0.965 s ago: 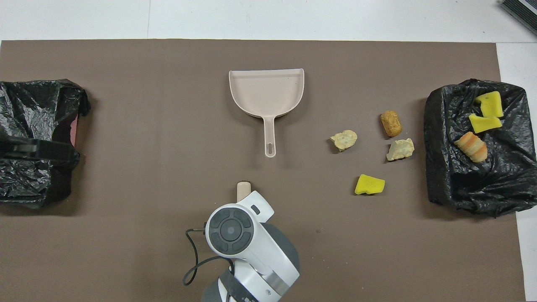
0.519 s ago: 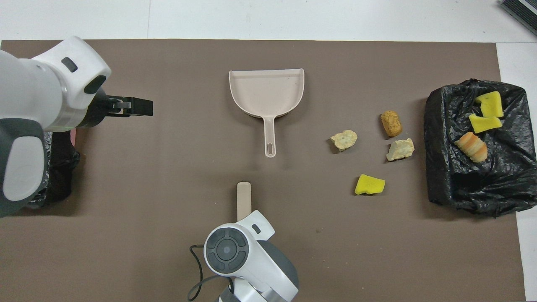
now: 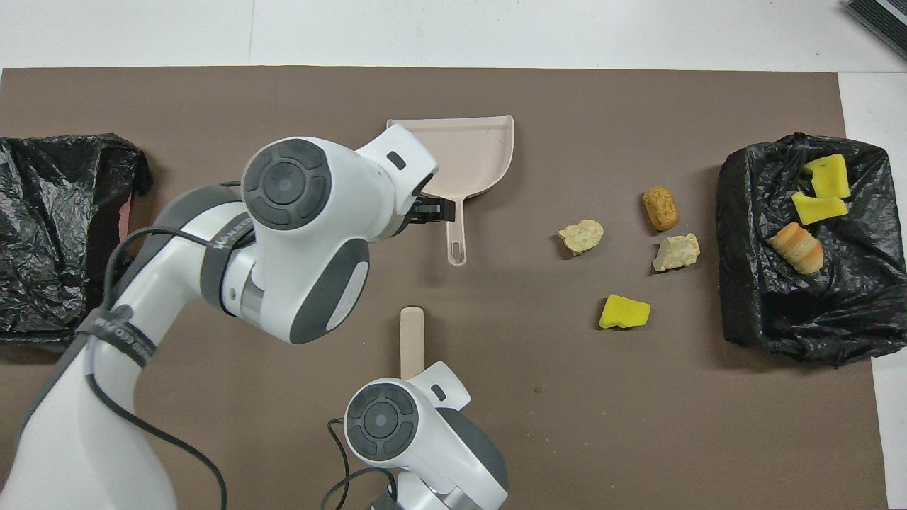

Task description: Sweep and dump trash in bin

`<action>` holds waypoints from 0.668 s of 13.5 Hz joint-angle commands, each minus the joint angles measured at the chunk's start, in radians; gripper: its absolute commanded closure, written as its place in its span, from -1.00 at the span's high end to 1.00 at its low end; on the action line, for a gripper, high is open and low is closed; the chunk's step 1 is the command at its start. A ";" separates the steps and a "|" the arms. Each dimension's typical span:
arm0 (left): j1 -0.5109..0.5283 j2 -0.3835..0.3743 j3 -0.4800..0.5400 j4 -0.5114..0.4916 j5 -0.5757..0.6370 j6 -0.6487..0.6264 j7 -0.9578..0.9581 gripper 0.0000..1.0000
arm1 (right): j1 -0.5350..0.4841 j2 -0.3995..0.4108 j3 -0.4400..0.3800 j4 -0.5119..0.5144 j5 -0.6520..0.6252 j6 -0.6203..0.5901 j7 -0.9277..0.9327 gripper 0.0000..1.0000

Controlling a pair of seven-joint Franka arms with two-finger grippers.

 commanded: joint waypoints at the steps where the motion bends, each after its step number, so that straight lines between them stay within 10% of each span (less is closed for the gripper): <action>1: -0.067 0.050 0.016 0.029 -0.004 0.033 -0.033 1.00 | -0.006 -0.022 0.000 -0.013 0.006 -0.013 0.019 -0.32; 3: -0.074 0.067 0.016 0.013 0.004 0.022 -0.039 1.00 | -0.012 -0.034 0.000 -0.013 0.008 -0.028 0.017 -1.00; 9: -0.125 0.173 0.021 0.019 0.075 0.045 -0.113 1.00 | -0.101 -0.171 -0.006 -0.036 0.029 -0.264 0.008 -1.00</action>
